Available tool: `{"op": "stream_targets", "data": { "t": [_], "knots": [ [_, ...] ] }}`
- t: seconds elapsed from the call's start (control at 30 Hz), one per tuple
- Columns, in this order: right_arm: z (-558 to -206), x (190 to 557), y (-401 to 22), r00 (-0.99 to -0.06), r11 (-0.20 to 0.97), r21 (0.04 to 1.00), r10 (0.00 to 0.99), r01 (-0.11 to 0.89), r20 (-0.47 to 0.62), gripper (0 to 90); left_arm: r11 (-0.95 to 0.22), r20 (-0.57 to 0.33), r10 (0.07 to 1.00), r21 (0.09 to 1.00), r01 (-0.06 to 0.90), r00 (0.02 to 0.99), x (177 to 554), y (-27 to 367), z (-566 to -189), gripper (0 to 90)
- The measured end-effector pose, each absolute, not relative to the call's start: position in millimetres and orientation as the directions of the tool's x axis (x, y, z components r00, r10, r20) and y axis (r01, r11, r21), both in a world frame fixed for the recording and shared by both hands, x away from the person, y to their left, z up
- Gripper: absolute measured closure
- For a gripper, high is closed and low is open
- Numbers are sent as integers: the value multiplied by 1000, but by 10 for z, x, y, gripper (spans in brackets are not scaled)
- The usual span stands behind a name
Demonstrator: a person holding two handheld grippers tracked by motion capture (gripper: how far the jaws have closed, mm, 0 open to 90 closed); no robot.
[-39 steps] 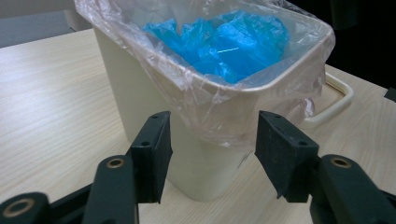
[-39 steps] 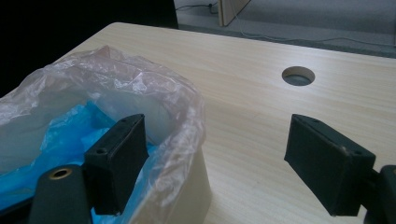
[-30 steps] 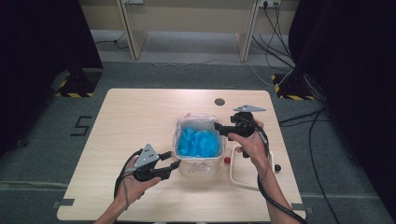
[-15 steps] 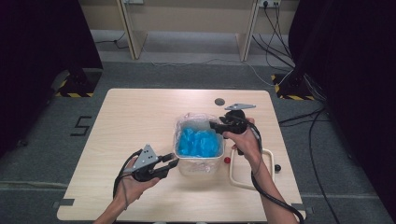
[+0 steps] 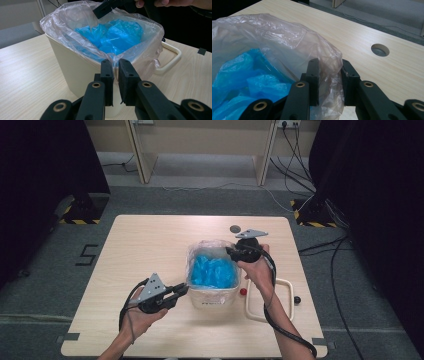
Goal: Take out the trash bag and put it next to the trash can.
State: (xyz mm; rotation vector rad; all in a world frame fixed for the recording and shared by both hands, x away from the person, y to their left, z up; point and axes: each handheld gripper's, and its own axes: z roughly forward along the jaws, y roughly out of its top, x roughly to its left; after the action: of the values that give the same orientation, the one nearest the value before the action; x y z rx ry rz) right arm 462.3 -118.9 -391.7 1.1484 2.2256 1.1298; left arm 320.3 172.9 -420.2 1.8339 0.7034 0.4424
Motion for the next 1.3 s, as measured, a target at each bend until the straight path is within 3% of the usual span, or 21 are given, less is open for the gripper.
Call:
{"op": "stream_targets", "data": {
  "t": [0.6, 1.3],
  "knots": [
    [-3745, 4574, -1149, -607, 341, 842, 795, 419, -20, 853, -231, -39, 645, 942, 244, 763, 3209, 1748, -4115, 848],
    [-3304, 4525, -1093, -644, 303, 875, 765, 378, 14, 860, -194, -44, 641, 957, 217, 767, 3192, 1888, -3753, 854]
  ]
}}
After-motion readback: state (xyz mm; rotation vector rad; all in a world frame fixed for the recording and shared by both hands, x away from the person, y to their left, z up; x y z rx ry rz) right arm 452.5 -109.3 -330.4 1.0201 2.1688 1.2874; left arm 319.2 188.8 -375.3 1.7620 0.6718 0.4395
